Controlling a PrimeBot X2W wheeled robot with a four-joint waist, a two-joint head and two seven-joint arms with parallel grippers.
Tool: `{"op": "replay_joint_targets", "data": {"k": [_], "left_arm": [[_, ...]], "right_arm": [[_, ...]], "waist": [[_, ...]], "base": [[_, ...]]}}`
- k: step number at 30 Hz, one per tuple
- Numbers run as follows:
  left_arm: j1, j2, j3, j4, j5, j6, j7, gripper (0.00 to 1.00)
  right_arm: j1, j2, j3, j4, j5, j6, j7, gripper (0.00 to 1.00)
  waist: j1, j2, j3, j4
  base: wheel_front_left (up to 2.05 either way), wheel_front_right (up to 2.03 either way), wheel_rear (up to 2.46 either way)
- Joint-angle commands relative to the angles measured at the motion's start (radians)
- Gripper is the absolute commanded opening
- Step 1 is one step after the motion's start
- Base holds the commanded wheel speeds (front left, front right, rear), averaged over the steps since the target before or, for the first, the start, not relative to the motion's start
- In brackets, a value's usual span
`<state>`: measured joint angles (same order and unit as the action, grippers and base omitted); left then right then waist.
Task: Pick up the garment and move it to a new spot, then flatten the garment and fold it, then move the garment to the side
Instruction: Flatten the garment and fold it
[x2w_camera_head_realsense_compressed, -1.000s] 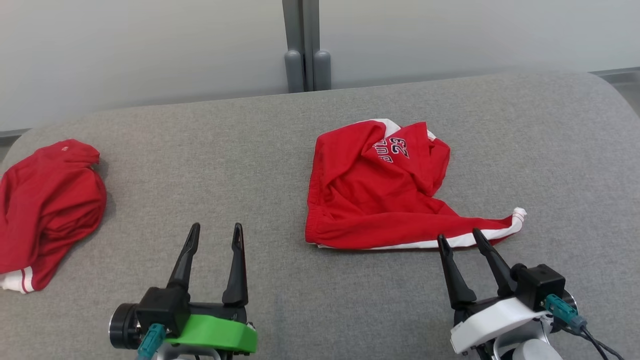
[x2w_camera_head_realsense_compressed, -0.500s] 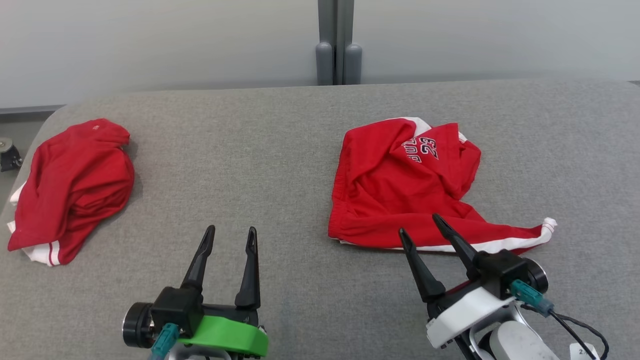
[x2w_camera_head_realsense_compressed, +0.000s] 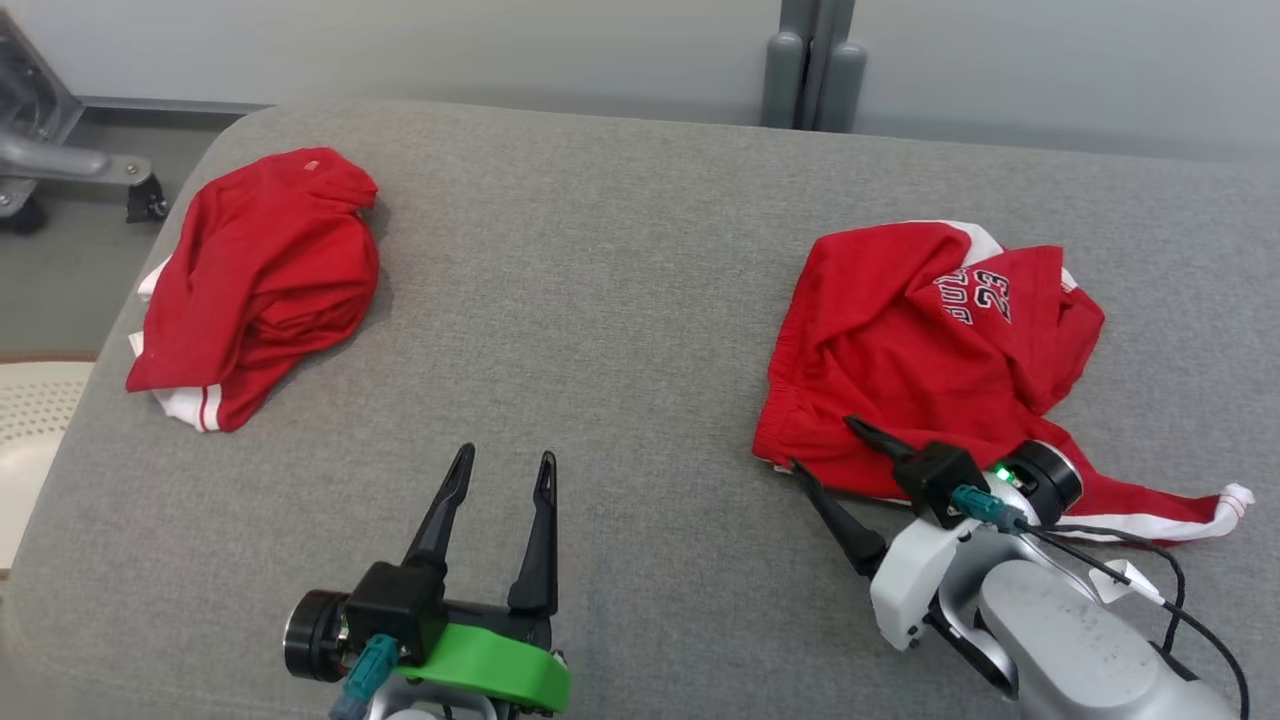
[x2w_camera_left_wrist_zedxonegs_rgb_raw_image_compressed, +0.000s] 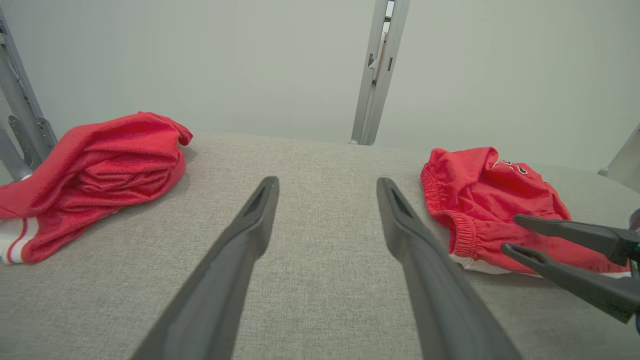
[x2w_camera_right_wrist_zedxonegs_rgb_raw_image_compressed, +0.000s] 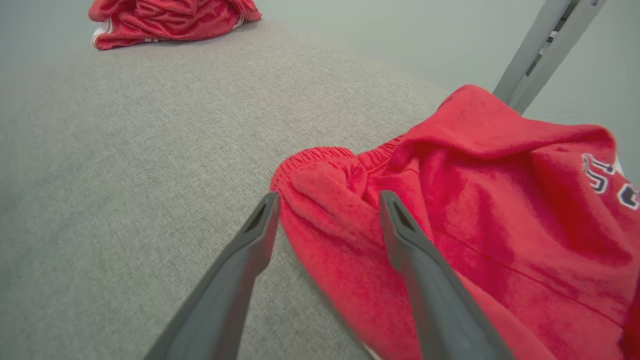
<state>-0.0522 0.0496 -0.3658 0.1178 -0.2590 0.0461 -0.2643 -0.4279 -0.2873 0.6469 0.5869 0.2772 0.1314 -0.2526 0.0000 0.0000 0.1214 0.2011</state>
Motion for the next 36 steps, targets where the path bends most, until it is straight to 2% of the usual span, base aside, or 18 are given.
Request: {"op": "replay_joint_targets", "data": {"k": [1,5,6,7,17,23,24,25,26,31,36], "left_arm": [[-0.016,0.002,-0.003,0.002,-0.009,0.005,0.0,1.0],[-0.014,0.002,-0.007,0.002,-0.014,0.007,0.0,1.0],[-0.013,0.002,-0.007,0.001,-0.015,0.007,0.0,1.0],[-0.011,0.002,-0.008,0.001,-0.014,0.007,0.0,1.0],[-0.021,0.002,-0.015,-0.005,-0.012,0.012,0.0,1.0],[-0.031,0.002,-0.02,-0.003,-0.011,0.009,0.0,1.0],[-0.034,0.002,-0.022,-0.002,-0.011,0.008,0.0,1.0],[-0.038,0.002,-0.023,-0.002,-0.011,0.007,0.0,1.0],[-0.04,0.002,-0.024,-0.001,-0.01,0.007,0.0,1.0],[-0.043,0.002,-0.02,0.002,-0.002,0.008,0.0,1.0],[-0.045,0.002,-0.001,0.005,0.005,0.003,0.0,1.0]], "right_arm": [[-0.024,-0.013,0.012,0.019,0.004,-0.002,-0.006,1.0],[-0.055,-0.023,0.032,0.076,0.046,-0.001,-0.009,1.0],[-0.06,-0.023,0.038,0.089,0.063,-0.001,-0.01,0.88],[-0.064,-0.022,0.042,0.099,0.078,-0.001,-0.01,0.0],[-0.124,-0.027,0.032,0.147,0.239,-0.001,-0.012,0.0],[-0.158,-0.041,0.051,0.181,0.278,-0.001,-0.01,0.0],[-0.164,-0.044,0.059,0.194,0.276,-0.001,-0.004,0.09],[-0.176,-0.048,0.07,0.206,0.262,-0.001,-0.006,0.66],[-0.185,-0.048,0.076,0.218,0.255,-0.001,-0.006,1.0],[-0.224,-0.032,0.096,0.266,0.219,-0.001,-0.009,1.0],[-0.215,-0.028,0.02,0.213,0.193,-0.001,-0.013,1.0]], "waist": [[0.0,0.0,0.022,0.05],[0.0,0.0,0.023,0.07],[0.0,0.0,0.023,0.073],[0.0,0.0,0.023,0.075],[0.0,0.0,0.037,0.069],[0.0,0.0,0.051,0.051],[0.0,0.0,0.053,0.048],[0.0,0.0,0.055,0.045],[0.0,0.0,0.056,0.041],[0.0,0.0,0.055,0.008],[0.0,0.0,0.04,-0.039]], "base": [[0.0,0.0,0.0],[0.0,0.0,0.0],[0.0,0.0,0.0],[0.0,0.0,0.0],[0.0,0.0,0.0],[0.0,0.0,0.0],[0.0,0.0,0.0],[0.0,0.0,0.0],[0.0,0.0,0.0],[0.0,0.0,0.0],[0.0,0.0,0.0]]}}
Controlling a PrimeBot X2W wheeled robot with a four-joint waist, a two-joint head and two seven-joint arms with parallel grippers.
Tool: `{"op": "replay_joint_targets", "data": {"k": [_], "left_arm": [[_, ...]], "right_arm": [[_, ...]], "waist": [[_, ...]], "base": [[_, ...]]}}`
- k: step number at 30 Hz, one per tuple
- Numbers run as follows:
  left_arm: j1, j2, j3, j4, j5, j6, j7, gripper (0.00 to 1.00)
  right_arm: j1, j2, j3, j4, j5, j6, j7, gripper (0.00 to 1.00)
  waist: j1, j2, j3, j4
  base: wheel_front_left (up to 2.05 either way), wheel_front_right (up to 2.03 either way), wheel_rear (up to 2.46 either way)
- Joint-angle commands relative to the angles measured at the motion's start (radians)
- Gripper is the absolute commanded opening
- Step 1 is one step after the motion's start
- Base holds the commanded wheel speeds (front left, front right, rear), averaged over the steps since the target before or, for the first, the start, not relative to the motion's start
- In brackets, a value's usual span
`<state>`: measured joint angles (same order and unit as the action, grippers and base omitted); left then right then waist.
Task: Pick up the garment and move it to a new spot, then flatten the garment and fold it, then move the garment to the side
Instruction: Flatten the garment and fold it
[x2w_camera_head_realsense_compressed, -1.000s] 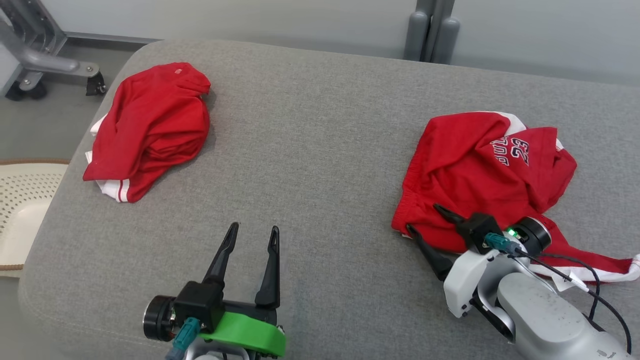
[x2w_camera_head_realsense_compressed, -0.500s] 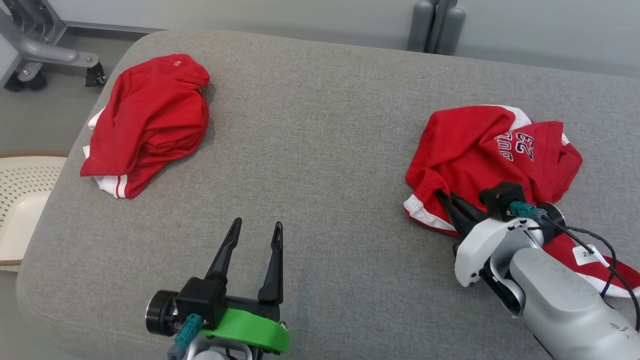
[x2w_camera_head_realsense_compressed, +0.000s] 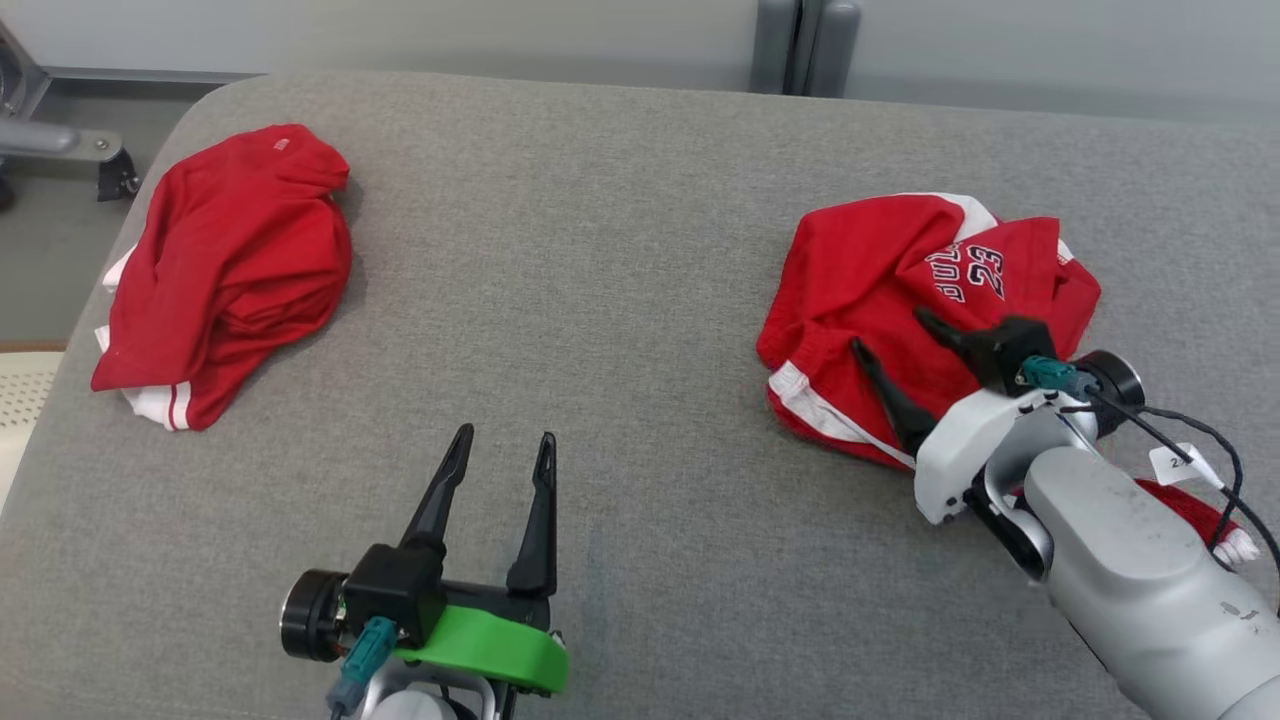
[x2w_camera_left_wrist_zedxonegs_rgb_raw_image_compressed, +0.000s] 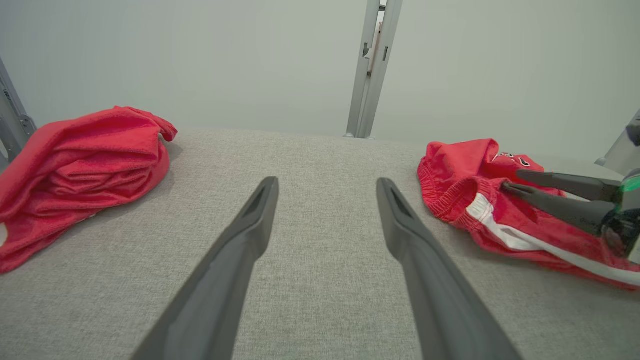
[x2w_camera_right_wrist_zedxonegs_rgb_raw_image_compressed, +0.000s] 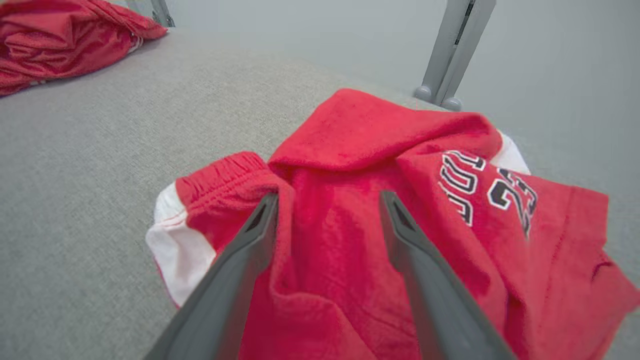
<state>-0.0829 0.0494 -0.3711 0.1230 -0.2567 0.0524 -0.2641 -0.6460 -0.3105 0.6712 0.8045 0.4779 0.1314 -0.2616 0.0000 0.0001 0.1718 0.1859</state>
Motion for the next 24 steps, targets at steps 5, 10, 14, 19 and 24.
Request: {"op": "replay_joint_targets", "data": {"k": [5,10,14,19,24], "left_arm": [[-0.01,0.002,0.038,-0.004,0.016,-0.01,0.0,1.0],[-0.007,0.002,0.077,-0.007,0.022,-0.015,0.0,1.0],[-0.001,0.002,0.106,-0.005,0.022,-0.02,0.0,1.0],[0.014,0.002,0.13,0.0,0.011,-0.028,0.0,1.0],[0.03,0.002,0.148,0.009,0.004,-0.034,0.0,1.0]], "right_arm": [[0.106,0.002,-0.159,-0.168,-0.091,-0.001,-0.004,1.0],[0.247,0.033,-0.319,-0.316,-0.167,-0.001,-0.004,1.0],[0.37,0.087,-0.444,-0.445,-0.207,-0.001,-0.004,1.0],[0.482,0.132,-0.491,-0.547,-0.251,-0.002,-0.004,1.0],[0.57,0.182,-0.538,-0.614,-0.285,-0.001,-0.004,1.0]], "waist": [[0.0,-0.0001,-0.031,-0.091],[0.0,-0.0001,-0.049,-0.157],[0.0,-0.0001,-0.06,-0.202],[0.0,-0.0001,-0.066,-0.241],[0.0,-0.0001,-0.076,-0.267]], "base": [[0.0,0.0,0.0],[0.0,0.0,0.0],[0.0,0.0,0.0],[0.0,0.0,0.0],[0.0,0.0,0.0]]}}
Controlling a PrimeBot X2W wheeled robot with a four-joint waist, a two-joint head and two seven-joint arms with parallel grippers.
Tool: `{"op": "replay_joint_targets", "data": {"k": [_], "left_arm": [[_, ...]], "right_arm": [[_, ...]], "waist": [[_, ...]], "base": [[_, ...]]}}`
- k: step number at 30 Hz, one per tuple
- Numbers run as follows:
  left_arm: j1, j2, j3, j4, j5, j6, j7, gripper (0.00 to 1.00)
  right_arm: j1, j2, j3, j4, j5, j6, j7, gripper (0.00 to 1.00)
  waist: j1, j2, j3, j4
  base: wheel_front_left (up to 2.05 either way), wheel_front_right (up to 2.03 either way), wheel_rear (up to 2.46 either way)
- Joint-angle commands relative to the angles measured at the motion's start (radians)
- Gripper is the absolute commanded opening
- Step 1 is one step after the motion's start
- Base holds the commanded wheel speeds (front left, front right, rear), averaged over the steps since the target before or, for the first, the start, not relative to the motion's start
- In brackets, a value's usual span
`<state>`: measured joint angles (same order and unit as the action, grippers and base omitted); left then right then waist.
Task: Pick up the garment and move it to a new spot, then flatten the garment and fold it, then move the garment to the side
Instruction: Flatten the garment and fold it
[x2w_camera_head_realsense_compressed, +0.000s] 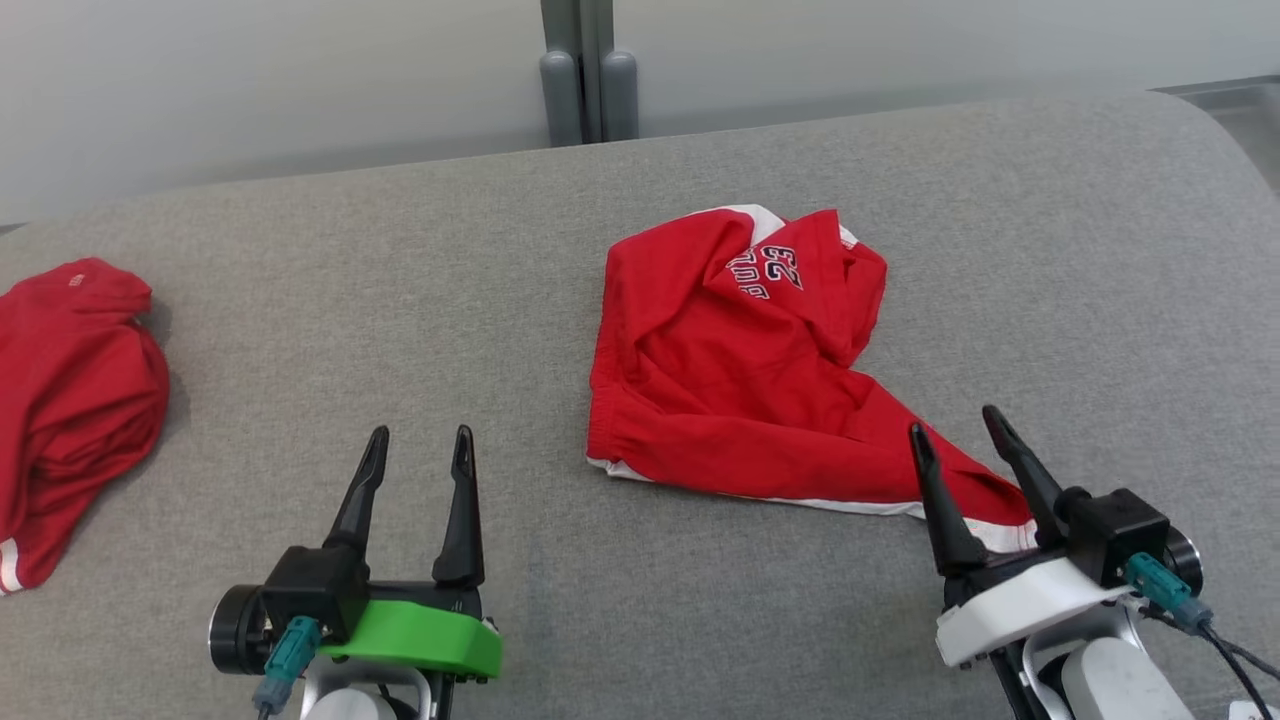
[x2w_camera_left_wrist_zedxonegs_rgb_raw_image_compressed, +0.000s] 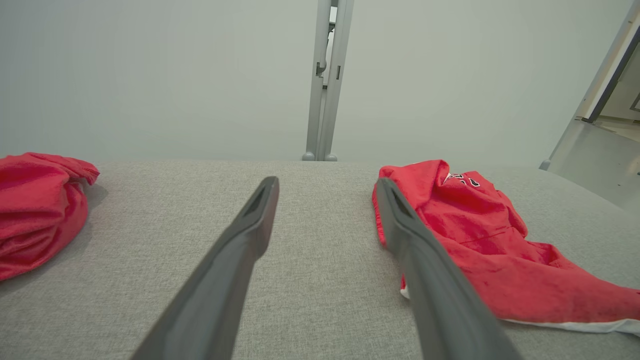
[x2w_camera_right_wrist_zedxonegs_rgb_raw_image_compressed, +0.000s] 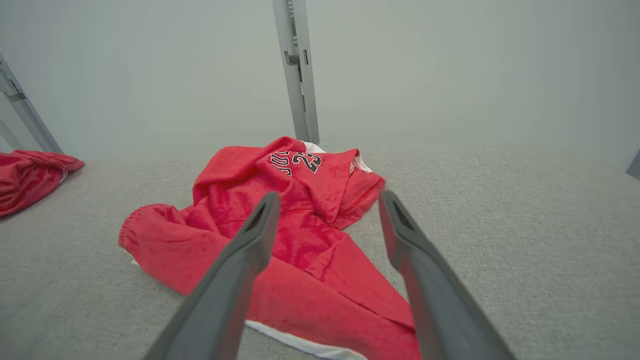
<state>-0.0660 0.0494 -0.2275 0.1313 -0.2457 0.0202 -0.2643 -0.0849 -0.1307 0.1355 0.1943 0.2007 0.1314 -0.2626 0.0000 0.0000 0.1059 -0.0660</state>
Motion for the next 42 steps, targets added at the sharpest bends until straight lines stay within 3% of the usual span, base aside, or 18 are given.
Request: {"op": "replay_joint_targets", "data": {"k": [1,7,16,25,37,39,42], "left_arm": [[0.017,0.002,0.007,0.005,-0.008,-0.003,0.0,1.0],[0.014,0.002,0.006,0.042,0.008,-0.032,0.0,1.0],[-0.082,0.012,-0.063,0.305,0.078,-0.115,0.0,1.0],[-0.236,0.01,-0.104,0.506,0.063,-0.142,0.0,1.0],[-0.316,0.014,-0.137,0.567,0.048,-0.15,0.0,1.0],[-0.321,0.016,-0.144,0.566,0.044,-0.151,0.0,0.0],[-0.315,0.023,-0.154,0.559,0.038,-0.151,0.0,0.0]], "right_arm": [[0.019,0.01,-0.007,-0.011,-0.008,-0.002,-0.003,1.0],[0.037,0.034,0.003,-0.024,-0.022,-0.001,-0.003,1.0],[0.015,0.033,-0.004,-0.024,-0.029,-0.001,-0.003,1.0],[-0.001,0.038,-0.011,-0.022,-0.037,-0.001,-0.003,1.0],[-0.02,0.051,-0.016,-0.013,-0.04,-0.001,-0.003,1.0],[-0.02,0.051,-0.019,-0.011,-0.041,-0.001,-0.003,1.0],[-0.02,0.052,-0.022,-0.005,-0.042,-0.001,-0.003,1.0]], "waist": [[0.0,0.0,-0.011,-0.019],[0.0,0.0,-0.008,-0.044],[0.0,0.0,0.021,-0.093],[0.0,0.0,0.063,-0.132],[0.0,0.0,0.092,-0.155],[0.0,0.0,0.094,-0.155],[0.0,0.0,0.09,-0.155]], "base": [[0.0,0.0,0.0],[0.0,0.0,0.0],[0.0,0.0,0.0],[0.0,0.0,0.0],[0.0,0.0,0.0],[0.0,0.0,0.0],[0.0,0.0,0.0]]}}
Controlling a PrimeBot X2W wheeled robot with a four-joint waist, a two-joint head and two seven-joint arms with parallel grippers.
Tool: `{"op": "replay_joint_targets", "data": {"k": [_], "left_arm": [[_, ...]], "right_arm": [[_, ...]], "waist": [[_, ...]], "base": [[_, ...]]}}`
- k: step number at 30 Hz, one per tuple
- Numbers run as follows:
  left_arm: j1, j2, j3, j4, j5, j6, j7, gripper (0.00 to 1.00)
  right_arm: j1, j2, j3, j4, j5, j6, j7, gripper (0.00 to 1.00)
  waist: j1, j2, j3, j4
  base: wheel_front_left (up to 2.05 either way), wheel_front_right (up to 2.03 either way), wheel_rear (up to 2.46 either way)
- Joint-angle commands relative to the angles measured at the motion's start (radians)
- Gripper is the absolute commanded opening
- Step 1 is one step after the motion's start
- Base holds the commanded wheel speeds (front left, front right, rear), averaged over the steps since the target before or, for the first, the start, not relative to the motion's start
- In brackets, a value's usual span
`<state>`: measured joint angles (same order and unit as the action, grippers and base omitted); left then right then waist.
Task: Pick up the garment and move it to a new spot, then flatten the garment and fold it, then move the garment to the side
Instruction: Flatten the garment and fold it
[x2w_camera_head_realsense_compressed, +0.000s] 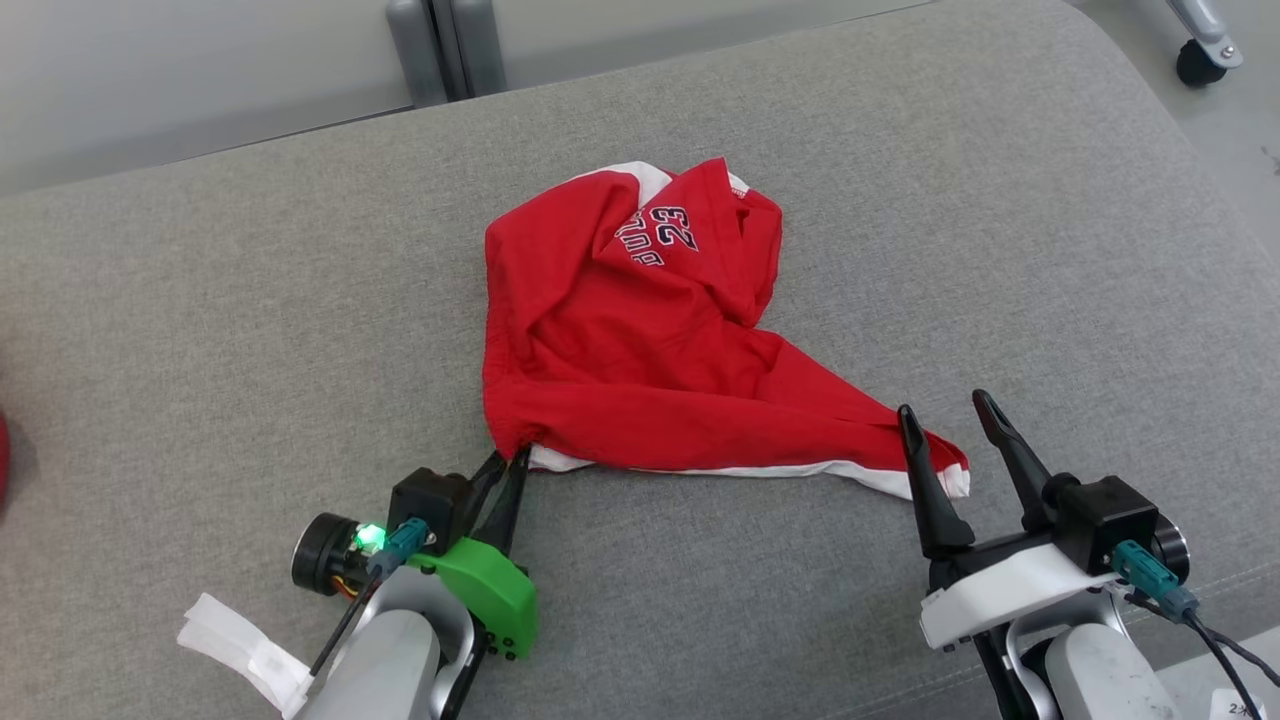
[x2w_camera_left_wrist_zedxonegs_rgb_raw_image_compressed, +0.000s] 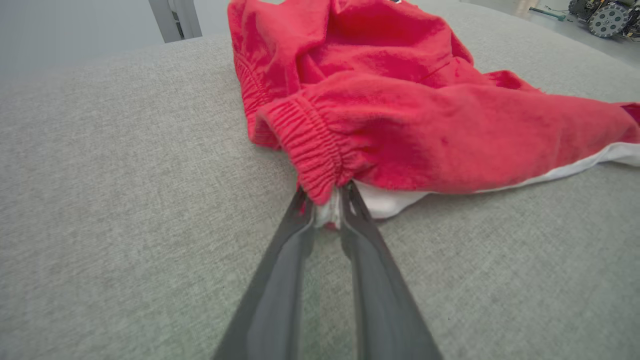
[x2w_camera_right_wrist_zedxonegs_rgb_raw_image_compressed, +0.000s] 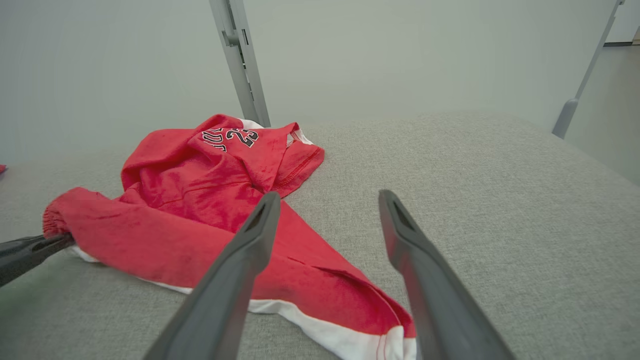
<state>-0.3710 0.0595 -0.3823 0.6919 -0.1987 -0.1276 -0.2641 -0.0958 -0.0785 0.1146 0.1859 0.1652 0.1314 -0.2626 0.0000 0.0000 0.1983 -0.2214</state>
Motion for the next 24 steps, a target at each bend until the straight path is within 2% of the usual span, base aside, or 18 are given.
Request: {"op": "replay_joint_targets", "data": {"k": [1,8,15,24], "left_arm": [[-0.002,0.015,-0.003,-0.004,-0.011,-0.003,0.0,0.0],[0.032,0.027,-0.018,-0.031,-0.028,-0.004,0.0,0.0],[0.05,0.034,-0.026,-0.054,-0.029,-0.004,0.0,0.0],[0.053,0.029,-0.041,-0.063,-0.029,-0.004,0.0,0.0]], "right_arm": [[-0.008,0.0,-0.002,0.006,-0.006,-0.001,-0.003,1.0],[0.032,0.0,-0.02,0.054,-0.018,-0.001,-0.003,1.0],[0.06,0.002,-0.037,0.156,-0.043,-0.001,-0.003,1.0],[-0.005,-0.007,0.002,0.29,0.001,-0.001,-0.003,1.0]], "waist": [[0.0,0.0,-0.005,0.0],[0.0,0.0,-0.025,0.005],[0.0,0.0,-0.03,0.007],[0.0,0.0,-0.034,0.008]], "base": [[0.0,0.0,0.0],[0.0,0.0,0.0],[0.0,0.0,0.0],[0.0,0.0,0.0]]}}
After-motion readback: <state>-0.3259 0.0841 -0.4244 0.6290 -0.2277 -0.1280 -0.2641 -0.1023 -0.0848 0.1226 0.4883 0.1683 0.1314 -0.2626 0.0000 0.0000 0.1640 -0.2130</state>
